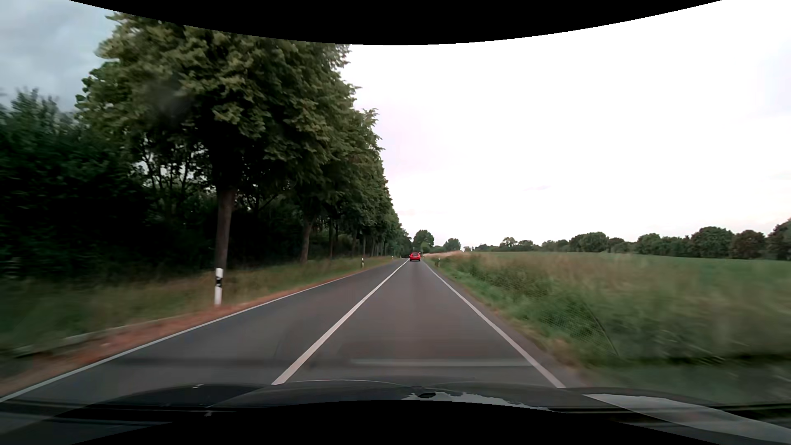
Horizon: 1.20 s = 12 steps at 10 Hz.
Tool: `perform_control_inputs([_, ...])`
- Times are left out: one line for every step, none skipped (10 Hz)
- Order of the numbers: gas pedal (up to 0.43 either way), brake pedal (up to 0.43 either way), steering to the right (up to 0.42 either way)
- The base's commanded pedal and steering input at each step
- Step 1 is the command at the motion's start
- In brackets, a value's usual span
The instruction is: Follow the waypoints while adhering to traffic rules and regulations
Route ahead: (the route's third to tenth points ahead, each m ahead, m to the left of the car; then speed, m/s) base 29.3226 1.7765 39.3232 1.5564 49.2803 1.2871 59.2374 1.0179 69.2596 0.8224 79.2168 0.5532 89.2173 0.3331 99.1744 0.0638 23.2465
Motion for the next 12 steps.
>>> perform_control_inputs([0.24, 0.0, 0.009])
perform_control_inputs([0.24, 0.0, 0.009])
perform_control_inputs([0.24, 0.0, 0.008])
perform_control_inputs([0.24, 0.0, 0.006])
perform_control_inputs([0.228, 0.0, 0.006])
perform_control_inputs([0.228, 0.0, 0.005])
perform_control_inputs([0.228, 0.0, 0.005])
perform_control_inputs([0.228, 0.0, 0.005])
perform_control_inputs([0.228, 0.0, 0.005])
perform_control_inputs([0.228, 0.0, 0.004])
perform_control_inputs([0.228, 0.0, 0.003])
perform_control_inputs([0.22, 0.0, 0.0])
